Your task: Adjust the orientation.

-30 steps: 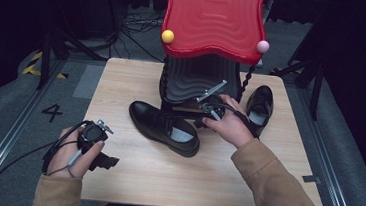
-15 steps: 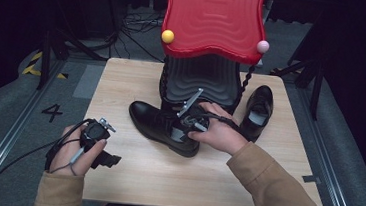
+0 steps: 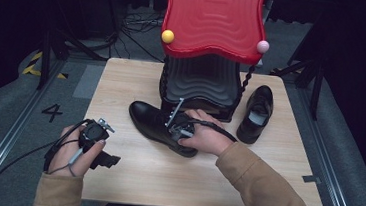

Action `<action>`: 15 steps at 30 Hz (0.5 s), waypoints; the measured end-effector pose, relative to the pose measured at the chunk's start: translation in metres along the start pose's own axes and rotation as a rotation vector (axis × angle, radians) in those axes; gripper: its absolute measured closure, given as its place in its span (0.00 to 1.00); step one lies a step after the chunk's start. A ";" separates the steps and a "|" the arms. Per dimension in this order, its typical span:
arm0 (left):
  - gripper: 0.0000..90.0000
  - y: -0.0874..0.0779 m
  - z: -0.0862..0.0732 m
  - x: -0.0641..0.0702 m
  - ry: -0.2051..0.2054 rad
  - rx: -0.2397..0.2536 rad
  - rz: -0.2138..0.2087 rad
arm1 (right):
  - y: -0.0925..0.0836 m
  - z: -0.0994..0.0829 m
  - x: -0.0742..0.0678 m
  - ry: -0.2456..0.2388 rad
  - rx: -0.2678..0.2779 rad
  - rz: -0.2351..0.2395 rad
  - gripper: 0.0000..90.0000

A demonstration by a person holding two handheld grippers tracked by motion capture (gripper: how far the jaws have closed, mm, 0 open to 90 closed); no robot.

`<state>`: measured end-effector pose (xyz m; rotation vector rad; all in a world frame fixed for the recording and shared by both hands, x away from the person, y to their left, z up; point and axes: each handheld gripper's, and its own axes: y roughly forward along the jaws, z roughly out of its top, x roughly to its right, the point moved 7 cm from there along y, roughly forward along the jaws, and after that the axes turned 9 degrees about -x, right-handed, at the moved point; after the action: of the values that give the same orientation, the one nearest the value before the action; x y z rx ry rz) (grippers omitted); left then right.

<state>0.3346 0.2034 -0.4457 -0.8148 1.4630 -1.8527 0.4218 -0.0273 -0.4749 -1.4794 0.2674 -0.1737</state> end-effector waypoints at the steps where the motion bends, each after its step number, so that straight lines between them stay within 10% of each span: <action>1: 0.19 0.000 -0.001 0.000 -0.003 -0.002 0.000 | 0.002 0.001 0.000 -0.007 -0.006 0.003 0.79; 15: 0.19 -0.001 -0.005 -0.001 -0.011 0.000 0.000 | -0.001 0.006 -0.007 -0.036 0.044 -0.046 0.95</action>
<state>0.3312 0.2071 -0.4458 -0.8237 1.4557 -1.8451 0.4171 -0.0202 -0.4732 -1.4448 0.1992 -0.1890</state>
